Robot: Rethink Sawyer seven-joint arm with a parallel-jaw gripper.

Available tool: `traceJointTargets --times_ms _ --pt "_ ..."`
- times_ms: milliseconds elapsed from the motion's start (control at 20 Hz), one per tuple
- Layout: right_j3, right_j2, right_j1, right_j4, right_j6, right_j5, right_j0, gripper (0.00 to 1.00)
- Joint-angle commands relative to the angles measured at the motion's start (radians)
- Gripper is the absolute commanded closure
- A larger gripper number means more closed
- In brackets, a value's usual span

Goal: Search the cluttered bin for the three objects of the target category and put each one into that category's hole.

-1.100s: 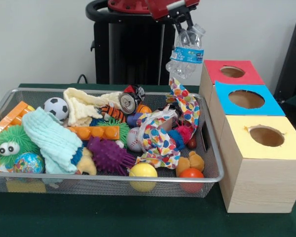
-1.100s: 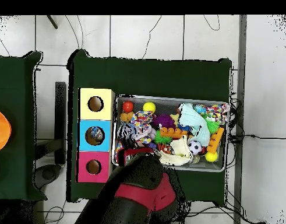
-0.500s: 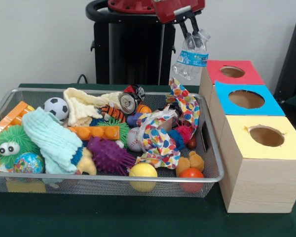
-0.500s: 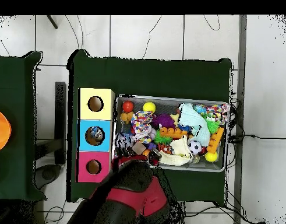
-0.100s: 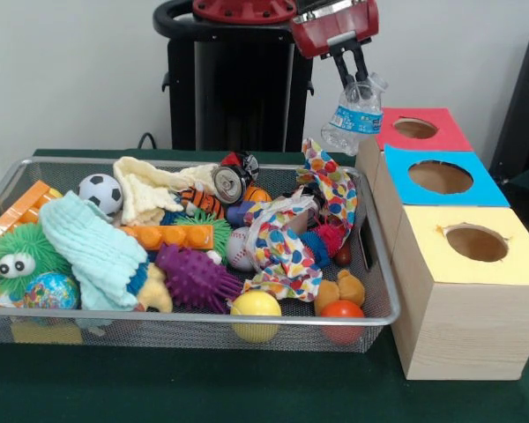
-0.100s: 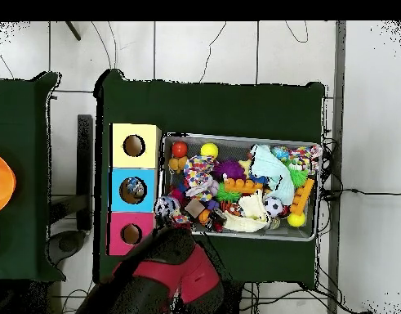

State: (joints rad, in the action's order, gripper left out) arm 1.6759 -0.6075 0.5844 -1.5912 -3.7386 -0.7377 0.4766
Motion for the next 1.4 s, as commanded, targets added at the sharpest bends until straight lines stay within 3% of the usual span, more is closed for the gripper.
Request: traceJointTargets --times_ms 50,950,1400 --pt "0.028 0.070 -0.043 0.035 -0.276 0.083 0.022 1.00" --pt "-0.057 -0.034 -0.086 0.011 -0.490 0.104 0.161 1.00" --pt "-0.078 -0.079 -0.115 0.035 -0.510 0.138 0.219 1.00"
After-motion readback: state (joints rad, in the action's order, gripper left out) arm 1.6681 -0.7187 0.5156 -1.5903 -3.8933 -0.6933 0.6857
